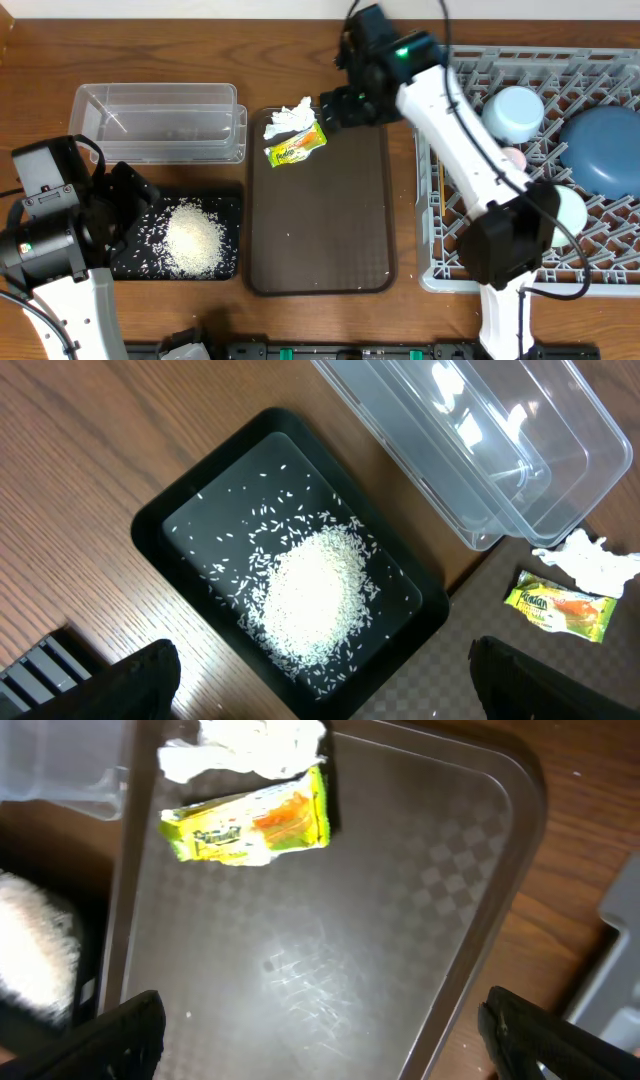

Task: Sort waste into correct bins and load items into the dishwasher rack
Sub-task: 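Release the stick in the rack and raise the right gripper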

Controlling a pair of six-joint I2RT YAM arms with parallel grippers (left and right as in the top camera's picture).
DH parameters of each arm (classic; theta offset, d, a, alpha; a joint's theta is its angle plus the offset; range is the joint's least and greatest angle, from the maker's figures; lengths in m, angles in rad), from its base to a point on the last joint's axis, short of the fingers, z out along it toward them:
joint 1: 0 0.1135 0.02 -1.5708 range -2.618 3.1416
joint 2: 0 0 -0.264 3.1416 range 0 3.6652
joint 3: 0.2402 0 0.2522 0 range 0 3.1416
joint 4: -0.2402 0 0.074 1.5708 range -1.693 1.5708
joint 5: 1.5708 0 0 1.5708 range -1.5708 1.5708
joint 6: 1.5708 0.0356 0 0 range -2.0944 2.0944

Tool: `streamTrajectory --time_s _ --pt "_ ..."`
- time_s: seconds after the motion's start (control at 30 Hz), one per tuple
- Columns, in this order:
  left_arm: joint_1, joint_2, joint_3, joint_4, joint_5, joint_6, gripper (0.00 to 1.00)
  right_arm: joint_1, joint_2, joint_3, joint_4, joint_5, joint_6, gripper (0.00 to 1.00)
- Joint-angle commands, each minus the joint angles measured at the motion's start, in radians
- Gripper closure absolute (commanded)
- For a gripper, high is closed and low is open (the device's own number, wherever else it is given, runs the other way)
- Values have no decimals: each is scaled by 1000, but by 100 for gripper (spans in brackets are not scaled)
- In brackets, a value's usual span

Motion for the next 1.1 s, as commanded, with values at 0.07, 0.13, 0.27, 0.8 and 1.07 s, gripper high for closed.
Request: streamTrajectory --time_s 0.07,0.13,0.27,0.8,1.07 --pt "5 1 10 -3 -5 -1 5 11 1 15 -20 196 138 1" --pt "5 1 10 -3 -5 -1 5 -10 1 15 -45 256 172 1" --pt "5 1 10 -3 -5 -1 5 -89 1 15 -114 396 227 1" --pt "5 1 10 -4 -5 -1 5 -439 1 15 -269 288 232 1" --pt "5 1 10 -3 -5 -1 5 -471 1 15 -269 288 232 1"
